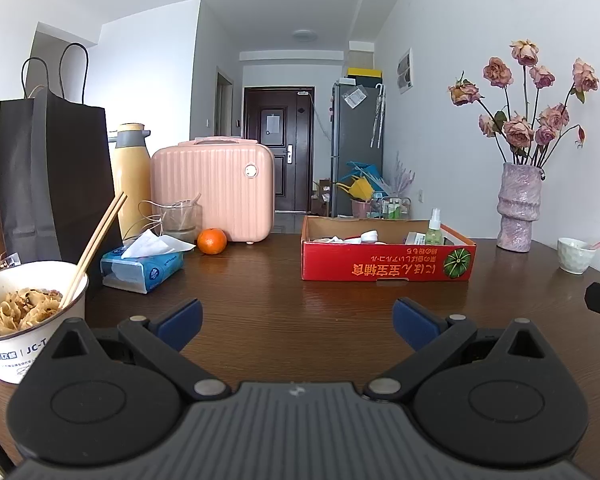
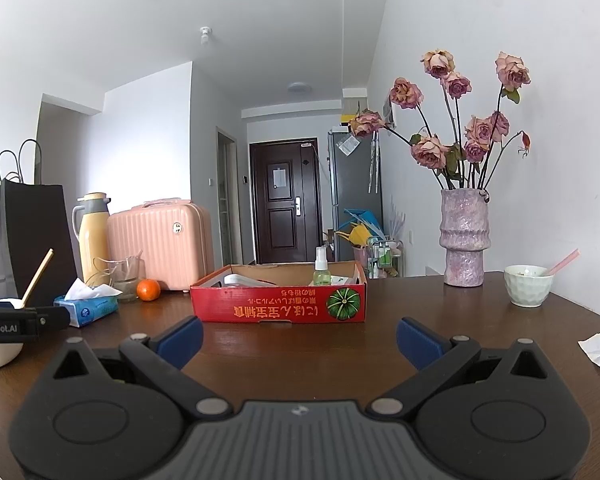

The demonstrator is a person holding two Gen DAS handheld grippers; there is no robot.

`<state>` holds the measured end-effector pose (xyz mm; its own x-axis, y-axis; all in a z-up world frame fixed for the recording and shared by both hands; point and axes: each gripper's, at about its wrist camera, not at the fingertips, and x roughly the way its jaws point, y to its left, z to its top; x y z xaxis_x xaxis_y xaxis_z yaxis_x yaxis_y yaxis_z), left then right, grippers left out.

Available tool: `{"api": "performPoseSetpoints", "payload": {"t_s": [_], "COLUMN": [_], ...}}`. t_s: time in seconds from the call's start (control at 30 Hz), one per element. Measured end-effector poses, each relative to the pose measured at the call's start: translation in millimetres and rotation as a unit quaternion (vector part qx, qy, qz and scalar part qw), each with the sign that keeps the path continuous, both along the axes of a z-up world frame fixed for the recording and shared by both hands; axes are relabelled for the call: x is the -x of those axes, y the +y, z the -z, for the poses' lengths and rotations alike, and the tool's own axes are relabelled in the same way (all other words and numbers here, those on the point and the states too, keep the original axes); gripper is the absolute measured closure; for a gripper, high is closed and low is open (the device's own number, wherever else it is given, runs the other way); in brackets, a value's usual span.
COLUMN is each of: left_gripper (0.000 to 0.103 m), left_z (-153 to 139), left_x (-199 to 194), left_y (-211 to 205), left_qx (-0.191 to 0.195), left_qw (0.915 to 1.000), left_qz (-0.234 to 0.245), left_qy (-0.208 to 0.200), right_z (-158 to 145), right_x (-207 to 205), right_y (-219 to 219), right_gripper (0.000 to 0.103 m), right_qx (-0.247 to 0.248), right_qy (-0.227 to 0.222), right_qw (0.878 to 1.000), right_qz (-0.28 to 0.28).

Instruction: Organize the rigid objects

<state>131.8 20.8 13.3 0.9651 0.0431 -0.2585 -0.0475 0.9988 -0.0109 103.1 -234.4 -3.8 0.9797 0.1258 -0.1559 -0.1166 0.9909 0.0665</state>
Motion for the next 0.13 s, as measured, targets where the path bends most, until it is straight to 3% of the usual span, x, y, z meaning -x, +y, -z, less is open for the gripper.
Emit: {"api": "performPoseSetpoints", "payload": {"t_s": [0.13], "left_gripper": [0.0], "left_z": [1.0], "left_x": [0.7], "left_y": [0.1], "left_qx": [0.0], "left_qw": [1.0], "left_qz": [0.0], "left_qy": [-0.003], "right_z": [0.9], "right_x": [-0.8], "right_y": [0.2], "right_gripper": [0.0], "right_qx": [0.0], "right_qy": [0.003], "right_qw": [1.0], "right_qz": [0.0]}}
